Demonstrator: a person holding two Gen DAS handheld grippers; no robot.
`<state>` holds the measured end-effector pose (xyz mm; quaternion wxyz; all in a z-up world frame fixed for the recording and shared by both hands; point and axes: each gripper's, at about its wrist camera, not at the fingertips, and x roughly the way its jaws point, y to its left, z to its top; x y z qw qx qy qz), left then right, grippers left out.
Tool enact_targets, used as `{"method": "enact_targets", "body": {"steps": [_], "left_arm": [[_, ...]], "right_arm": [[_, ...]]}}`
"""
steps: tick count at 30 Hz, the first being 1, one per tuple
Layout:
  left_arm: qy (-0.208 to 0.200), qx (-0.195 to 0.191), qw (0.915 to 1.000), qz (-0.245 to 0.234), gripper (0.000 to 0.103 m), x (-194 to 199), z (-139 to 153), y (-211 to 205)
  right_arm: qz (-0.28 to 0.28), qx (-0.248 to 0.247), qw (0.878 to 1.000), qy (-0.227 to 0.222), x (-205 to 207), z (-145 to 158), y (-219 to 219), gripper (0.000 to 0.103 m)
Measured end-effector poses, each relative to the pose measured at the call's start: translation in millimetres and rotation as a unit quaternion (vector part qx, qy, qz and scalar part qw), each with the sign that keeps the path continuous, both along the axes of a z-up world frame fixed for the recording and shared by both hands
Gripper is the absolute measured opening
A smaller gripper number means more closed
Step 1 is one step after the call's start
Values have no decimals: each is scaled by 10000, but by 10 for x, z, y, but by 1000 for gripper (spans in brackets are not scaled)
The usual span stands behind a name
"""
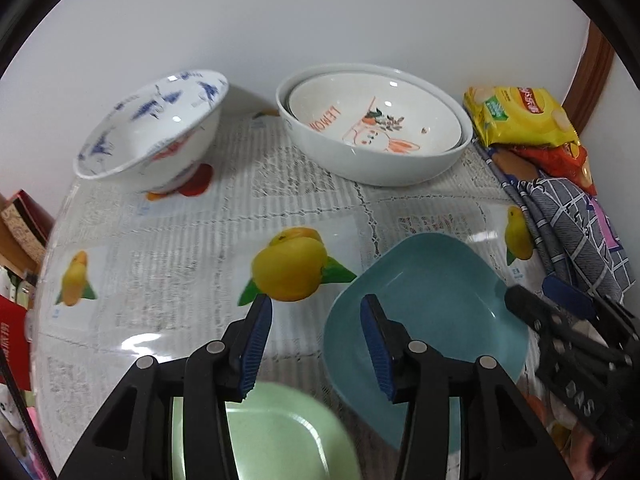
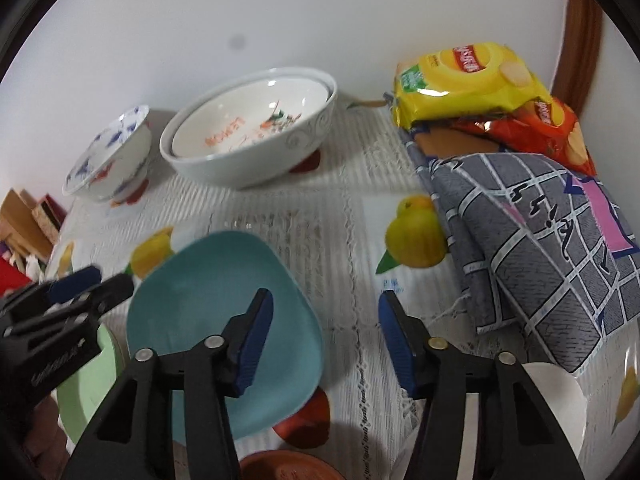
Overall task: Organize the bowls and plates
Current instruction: 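Open both grippers and move them to the blue plate rim, then close both grippers on the blue plate rim and lift it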
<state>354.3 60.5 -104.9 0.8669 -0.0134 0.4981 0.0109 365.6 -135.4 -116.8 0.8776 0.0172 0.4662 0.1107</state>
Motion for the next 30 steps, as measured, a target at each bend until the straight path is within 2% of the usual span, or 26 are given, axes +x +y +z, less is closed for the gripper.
{"method": "enact_targets", "body": {"steps": [6, 9, 20, 23, 25, 30], "left_arm": [[123, 88, 9999, -20, 44, 63, -143, -25], [167, -12, 9999, 30, 44, 72, -193, -5], [260, -5, 9997, -6, 43, 94, -306, 7], [303, -82, 9995, -73, 36, 97, -349, -1], [332, -96, 9993, -108, 34, 111, -381, -18], [368, -213, 9990, -165, 30, 127, -404, -8]], "right_arm": [[40, -98, 9999, -54, -68, -26, 47, 51], [47, -178, 9998, -86, -62, -56, 74, 49], [-9, -804, 9968, -13, -30, -232, 212, 36], [17, -722, 9974, -5, -31, -247, 222, 34], [-5, -780, 9970, 15, -12, -276, 230, 27], [-44, -827, 9966, -17, -7, -298, 232, 22]]}}
